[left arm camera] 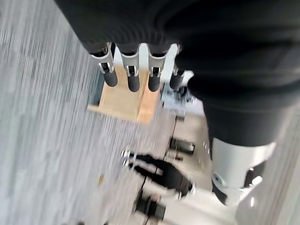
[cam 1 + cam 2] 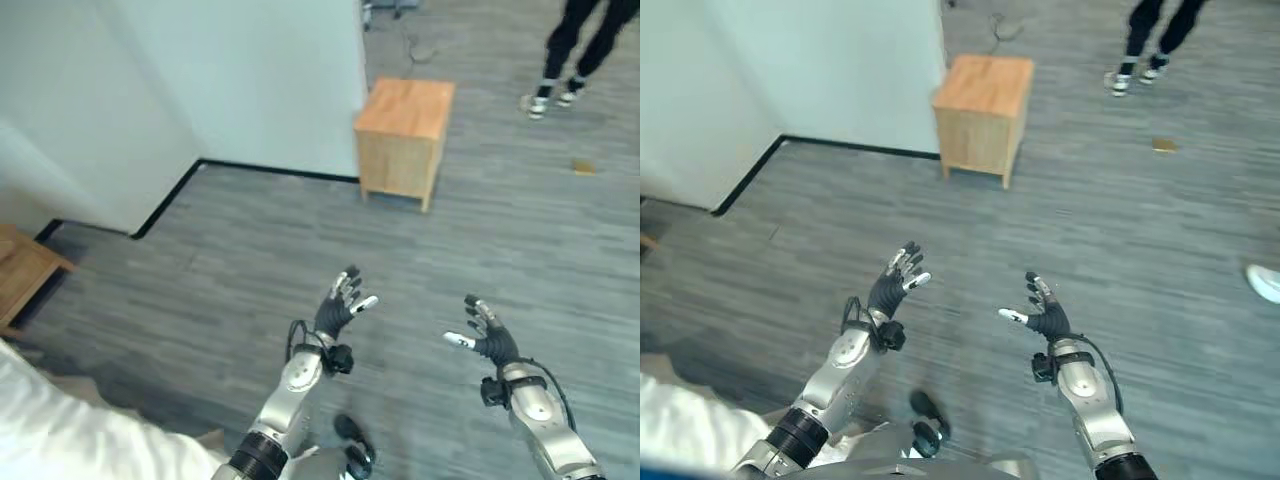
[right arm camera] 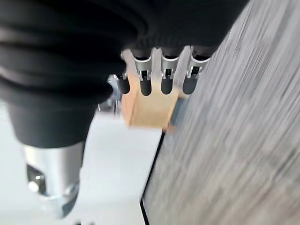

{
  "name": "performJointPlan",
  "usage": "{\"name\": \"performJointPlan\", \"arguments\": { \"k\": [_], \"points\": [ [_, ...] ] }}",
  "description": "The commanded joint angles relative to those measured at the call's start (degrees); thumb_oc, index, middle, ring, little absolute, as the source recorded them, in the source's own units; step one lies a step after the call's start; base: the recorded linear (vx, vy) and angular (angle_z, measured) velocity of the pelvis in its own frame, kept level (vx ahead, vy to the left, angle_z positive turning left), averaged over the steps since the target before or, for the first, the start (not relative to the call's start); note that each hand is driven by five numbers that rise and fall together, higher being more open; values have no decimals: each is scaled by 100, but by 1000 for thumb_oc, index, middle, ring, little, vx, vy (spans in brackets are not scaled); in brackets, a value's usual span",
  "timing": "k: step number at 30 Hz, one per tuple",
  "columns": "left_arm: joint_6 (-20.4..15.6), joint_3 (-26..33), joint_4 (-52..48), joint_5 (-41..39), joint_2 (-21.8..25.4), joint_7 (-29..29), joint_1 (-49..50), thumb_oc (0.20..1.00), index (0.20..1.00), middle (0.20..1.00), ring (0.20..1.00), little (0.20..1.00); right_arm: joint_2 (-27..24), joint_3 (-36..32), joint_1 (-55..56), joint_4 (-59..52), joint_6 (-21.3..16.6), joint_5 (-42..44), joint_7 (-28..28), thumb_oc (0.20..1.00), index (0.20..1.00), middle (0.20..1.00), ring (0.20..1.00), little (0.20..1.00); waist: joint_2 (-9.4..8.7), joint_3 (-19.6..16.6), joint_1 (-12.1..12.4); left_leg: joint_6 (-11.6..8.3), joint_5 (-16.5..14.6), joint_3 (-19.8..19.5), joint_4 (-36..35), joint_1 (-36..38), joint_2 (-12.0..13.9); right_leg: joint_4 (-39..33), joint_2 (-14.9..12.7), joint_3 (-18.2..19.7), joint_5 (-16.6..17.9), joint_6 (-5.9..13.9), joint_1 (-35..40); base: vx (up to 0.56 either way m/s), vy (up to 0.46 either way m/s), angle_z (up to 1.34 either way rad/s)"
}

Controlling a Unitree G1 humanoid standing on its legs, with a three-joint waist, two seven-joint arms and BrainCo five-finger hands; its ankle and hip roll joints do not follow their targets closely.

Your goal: Making the bed.

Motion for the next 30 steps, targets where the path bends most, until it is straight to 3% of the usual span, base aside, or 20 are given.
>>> {"name": "performJointPlan", "arguments": {
  "k": [1,3,5,9,11,13,14,15,17,18,20,21,22,24,26,28,29,30],
  "points": [
    [-109,-197,-364,89,152,25,-179,1000,1000,1000,1000,1000,63,-201,-344,-402,-249,-181,17,1000,1000,1000,1000,1000,-63,-36,238,-788,39,-467,-431,502,222,1780,-717,534,1530,695,-762,369,156,119],
    [-100,-205,-336,180,163,59,-257,1000,1000,1000,1000,1000,78,-215,-391,-423,-246,-201,-8,1000,1000,1000,1000,1000,75,18,137,-690,-157,-724,-471,740,186,2469,-689,830,1495,664,-1266,327,104,136],
    [-98,-212,-295,234,162,74,-332,1000,1000,1000,1000,1000,63,-239,-384,-441,-256,-205,-28,1000,1000,1000,1000,1000,149,64,73,-688,-210,-895,-473,819,192,2577,-645,920,1365,594,-1512,191,-1,125],
    [-113,-292,-145,412,155,49,-479,1000,1000,1000,1000,1000,10,-462,-232,-436,-312,-152,-122,1000,1000,1000,1000,1000,111,157,-187,-804,-373,-1632,-462,1017,90,1552,-460,1403,666,240,-1951,259,-139,148],
    [-126,-325,-112,471,167,47,-484,1000,1000,1000,1000,1000,-14,-579,-125,-392,-342,-109,-181,1000,1000,1000,1000,1000,33,117,-343,-899,-466,-2013,-471,1092,36,472,-252,1794,667,149,-1954,334,-207,188],
    [-166,-298,-96,536,220,-3,-517,1000,1000,1000,1000,1000,-76,-750,-31,-305,-319,-117,-274,1000,1000,1000,1000,1000,-72,64,-530,-993,-660,-2518,-473,1266,-84,-572,-30,2502,1074,199,-2285,436,-233,189],
    [-165,-298,-98,536,218,-3,-513,1000,1000,1000,1000,1000,-79,-748,-32,-300,-322,-118,-275,1000,1000,1000,1000,1000,-52,69,-570,-991,-683,-2561,-473,1280,-68,-625,-27,2455,1078,204,-2230,518,-270,164],
    [-186,-211,-61,540,255,-29,-532,1000,1000,1000,1000,1000,-69,-832,-7,-272,-296,-144,-299,1000,1000,1000,1000,1000,-76,76,-691,-1080,-840,-2857,-473,1494,-61,-908,-19,2715,1390,313,-2592,405,-178,160],
    [-187,-130,-88,536,305,-52,-500,1000,1000,1000,1000,1000,-92,-853,12,-253,-237,-240,-282,1000,1000,1000,1000,1000,-83,86,-815,-1104,-966,-3080,-469,1784,-60,-925,-39,2711,1570,364,-2713,490,-269,178],
    [-202,-79,-60,544,298,-83,-421,1000,1000,1000,1000,1000,-105,-853,11,-178,-205,-252,-247,1000,1000,1000,1000,1000,-171,30,-858,-1159,-1346,-3251,145,1966,-143,-1061,-183,2784,1641,323,-2502,458,-316,140],
    [-171,-45,-17,537,233,-113,-382,1000,1000,1000,1000,1000,-161,-935,105,-135,-213,-218,-191,1000,1000,1000,1000,1000,-201,3,-835,-1445,-1055,-3058,1466,1588,39,-1193,-285,2540,1663,168,-2083,331,-309,71],
    [-166,-39,2,495,199,-83,-388,1000,1000,1000,1000,1000,-217,-929,111,-70,-248,-149,-215,1000,1000,1000,1000,1000,-237,96,-776,-1650,-674,-2912,2528,1184,283,-1245,-275,2430,1614,9,-1797,237,-323,98],
    [-164,7,-35,492,205,-72,-336,1000,1000,1000,1000,1000,-265,-937,182,-94,-256,-113,-207,1000,1000,1000,1000,1000,-354,151,-717,-1679,-446,-2587,3238,869,484,-1297,-345,2278,1564,-122,-1605,242,-336,107],
    [-174,110,-137,480,273,-85,-229,1000,1000,1000,1000,1000,-362,-923,146,-43,-246,-139,-197,1000,1000,1000,1000,1000,-571,228,-532,-1686,-354,-1890,3897,430,804,-1458,-414,2033,1455,-276,-1190,207,-281,15],
    [-175,267,-172,478,341,-135,-32,1000,1000,1000,1000,1000,-351,-892,149,-77,-203,-209,-140,1000,1000,1000,1000,1000,-618,224,-374,-1617,-305,-981,3319,151,1336,-1608,-400,1819,1232,-320,-801,352,-119,-1],
    [-171,332,-169,476,356,-145,33,1000,1000,1000,1000,1000,-350,-881,157,-86,-207,-201,-112,1000,1000,1000,1000,1000,-623,203,-315,-1578,-325,-859,2947,76,1295,-1610,-395,1787,1165,-311,-727,295,15,17],
    [-153,425,-168,521,378,-186,212,1000,1000,1000,1000,1000,-327,-856,212,-80,-203,-211,-31,1000,1000,1000,1000,1000,-499,146,-244,-1548,-315,-635,1928,-38,1348,-1664,-311,1661,1000,-227,-603,352,90,10],
    [-140,455,-167,530,373,-201,295,1000,1000,1000,1000,1000,-318,-818,244,-49,-191,-227,-7,1000,1000,1000,1000,1000,-424,111,-220,-1581,-68,-540,1338,-50,1351,-1691,-271,1605,911,-164,-523,516,133,20]
  ]
}}
